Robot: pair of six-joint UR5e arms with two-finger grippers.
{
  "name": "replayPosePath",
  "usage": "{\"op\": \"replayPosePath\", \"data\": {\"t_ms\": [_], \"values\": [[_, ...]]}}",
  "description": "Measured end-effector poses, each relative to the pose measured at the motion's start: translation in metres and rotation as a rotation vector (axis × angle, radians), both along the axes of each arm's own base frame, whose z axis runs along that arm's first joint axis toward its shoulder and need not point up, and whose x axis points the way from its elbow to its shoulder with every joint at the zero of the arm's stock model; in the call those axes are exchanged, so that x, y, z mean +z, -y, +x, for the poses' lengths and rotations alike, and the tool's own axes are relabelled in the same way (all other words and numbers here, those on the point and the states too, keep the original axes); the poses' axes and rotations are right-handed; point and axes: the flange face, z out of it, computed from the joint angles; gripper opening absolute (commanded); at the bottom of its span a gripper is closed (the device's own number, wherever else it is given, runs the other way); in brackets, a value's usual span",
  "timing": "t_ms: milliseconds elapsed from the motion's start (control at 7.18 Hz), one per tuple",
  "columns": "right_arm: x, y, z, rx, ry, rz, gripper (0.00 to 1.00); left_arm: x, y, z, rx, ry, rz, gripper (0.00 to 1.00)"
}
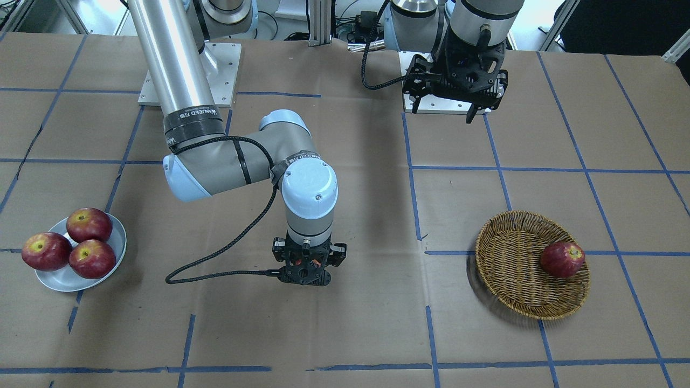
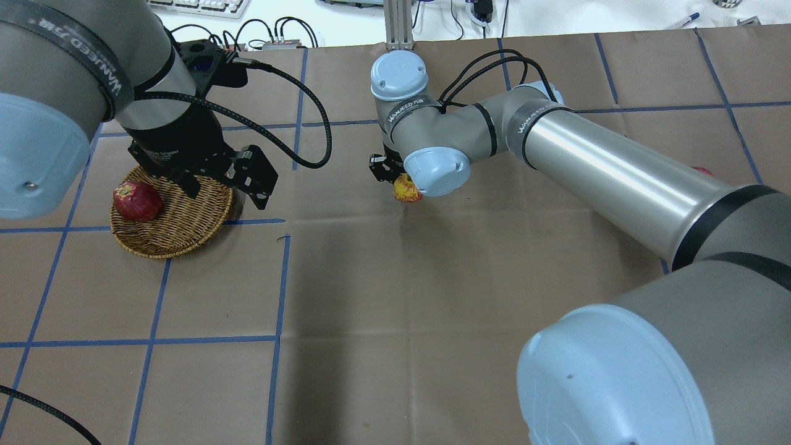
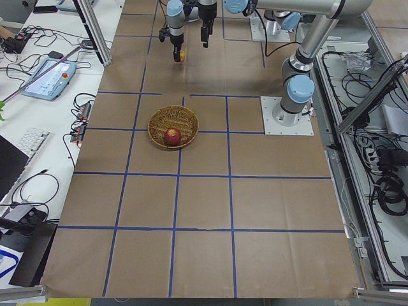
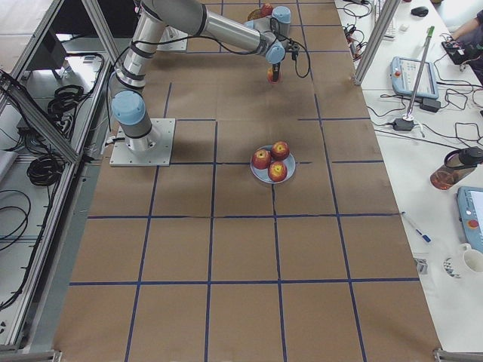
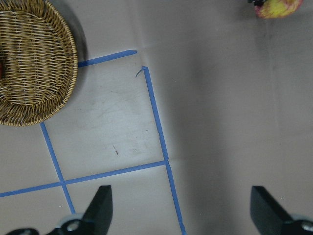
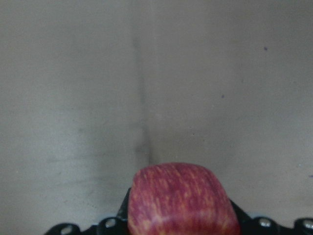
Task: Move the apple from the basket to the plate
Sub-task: 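Carry the apple with the right gripper over the white plate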
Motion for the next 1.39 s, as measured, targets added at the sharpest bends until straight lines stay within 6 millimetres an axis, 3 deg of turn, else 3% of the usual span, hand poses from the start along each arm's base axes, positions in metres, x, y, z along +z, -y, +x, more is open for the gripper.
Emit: {"op": "replayPosePath", "data": {"t_ms": [139, 279, 557, 697, 975, 1254, 1393], "values": [[0.030, 0.002, -0.019, 0.007, -0.007, -0.021, 0.46, 0.000, 0.000, 0.000, 0.000, 0.000, 0.000, 0.99], [0.063, 0.006, -0.053, 0.014, -0.019, -0.028, 0.46, 0.000, 0.000, 0.000, 0.000, 0.001, 0.001, 0.99], [0.112, 0.015, -0.158, 0.062, -0.041, -0.014, 0.47, 0.000, 0.000, 0.000, 0.000, 0.001, 0.000, 0.99], [0.118, 0.018, -0.225, 0.107, -0.048, 0.003, 0.47, 0.000, 0.000, 0.000, 0.000, 0.001, 0.000, 0.99], [0.110, 0.012, -0.349, 0.217, -0.052, 0.045, 0.46, 0.000, 0.000, -0.001, -0.002, 0.000, -0.001, 0.99], [0.093, -0.002, -0.430, 0.301, -0.038, 0.081, 0.46, 0.000, 0.000, -0.001, -0.002, -0.001, -0.002, 0.99], [0.080, -0.012, -0.454, 0.327, -0.034, 0.084, 0.47, 0.000, 0.000, -0.001, -0.002, -0.001, -0.003, 0.99]]}}
